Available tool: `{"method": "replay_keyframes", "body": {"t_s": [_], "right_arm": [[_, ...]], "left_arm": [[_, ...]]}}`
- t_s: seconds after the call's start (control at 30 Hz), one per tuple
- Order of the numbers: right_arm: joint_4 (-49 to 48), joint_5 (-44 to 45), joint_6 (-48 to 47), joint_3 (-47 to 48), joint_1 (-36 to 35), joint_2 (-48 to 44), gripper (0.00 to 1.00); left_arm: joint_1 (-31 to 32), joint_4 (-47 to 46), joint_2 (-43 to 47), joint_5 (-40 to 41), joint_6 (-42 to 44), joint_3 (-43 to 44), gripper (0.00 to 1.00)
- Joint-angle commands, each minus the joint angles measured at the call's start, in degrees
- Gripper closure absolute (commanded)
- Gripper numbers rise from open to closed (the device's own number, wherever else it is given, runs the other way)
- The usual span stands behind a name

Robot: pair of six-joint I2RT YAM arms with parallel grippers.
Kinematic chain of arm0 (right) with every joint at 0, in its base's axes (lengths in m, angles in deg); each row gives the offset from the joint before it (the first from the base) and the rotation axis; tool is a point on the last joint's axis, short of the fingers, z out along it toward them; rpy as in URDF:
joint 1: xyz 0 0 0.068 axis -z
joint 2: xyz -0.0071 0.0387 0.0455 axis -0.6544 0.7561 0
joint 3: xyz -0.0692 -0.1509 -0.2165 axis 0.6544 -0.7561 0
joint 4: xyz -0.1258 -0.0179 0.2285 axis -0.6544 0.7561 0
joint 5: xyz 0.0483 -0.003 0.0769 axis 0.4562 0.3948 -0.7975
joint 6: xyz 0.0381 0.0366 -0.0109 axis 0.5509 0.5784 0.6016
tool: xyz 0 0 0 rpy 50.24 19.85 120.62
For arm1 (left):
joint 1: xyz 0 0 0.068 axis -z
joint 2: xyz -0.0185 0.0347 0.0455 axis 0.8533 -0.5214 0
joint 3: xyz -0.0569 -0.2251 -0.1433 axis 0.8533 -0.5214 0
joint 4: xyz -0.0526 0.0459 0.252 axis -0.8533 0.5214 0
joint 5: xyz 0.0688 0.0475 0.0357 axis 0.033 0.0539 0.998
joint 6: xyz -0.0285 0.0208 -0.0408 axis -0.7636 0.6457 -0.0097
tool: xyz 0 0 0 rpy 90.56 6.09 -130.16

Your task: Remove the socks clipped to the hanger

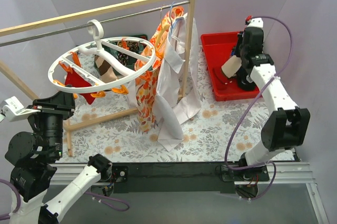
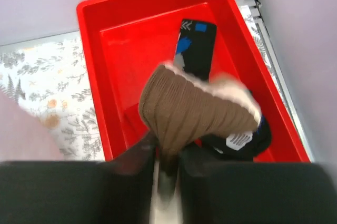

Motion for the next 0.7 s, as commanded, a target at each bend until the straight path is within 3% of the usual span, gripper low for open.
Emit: {"method": "replay_keyframes", "body": {"t_s": [0.0, 0.03, 0.07, 0.2, 0.3, 0.37, 0.5, 0.67], "right_arm": [[11.00, -2.86, -2.97, 14.78, 1.68, 7.29, 0.51], [12.08, -2.51, -2.97, 15.67, 1.68, 8.35, 0.37], [12.88, -2.50, -2.89, 16.29, 1.59, 8.36, 0.17], [14.91, -4.09, -3.32, 14.20, 0.37, 4.94, 0.02], [15.87, -5.75, -4.20, 13.40, -1.91, 0.64, 0.02], [15.18, -11.36, -4.64, 12.35, -4.73, -4.19, 0.02], [13.41, -12.00, -7.19, 9.27, -20.42, -11.84, 0.05], [13.42, -18.31, -7.28, 7.42, -31.09, -18.44, 0.18]], "left_arm": [[0.12, -0.16, -0.73, -2.13, -1.48, -0.63, 1.00], [0.20, -0.16, -0.47, -2.21, -1.48, -0.72, 1.00], [0.20, -0.16, -0.38, -2.30, -1.66, -0.81, 1.00], [0.20, -0.07, -0.46, -2.65, -1.57, -0.37, 1.00], [0.20, 0.19, -0.64, -2.83, -1.39, 0.42, 1.00], [0.12, 0.54, -0.90, -2.92, -1.39, 0.69, 1.00], [0.12, 0.81, -0.73, -2.57, -1.66, 0.60, 1.00], [0.20, 0.98, -0.90, -2.65, -1.13, 1.12, 1.00]]}}
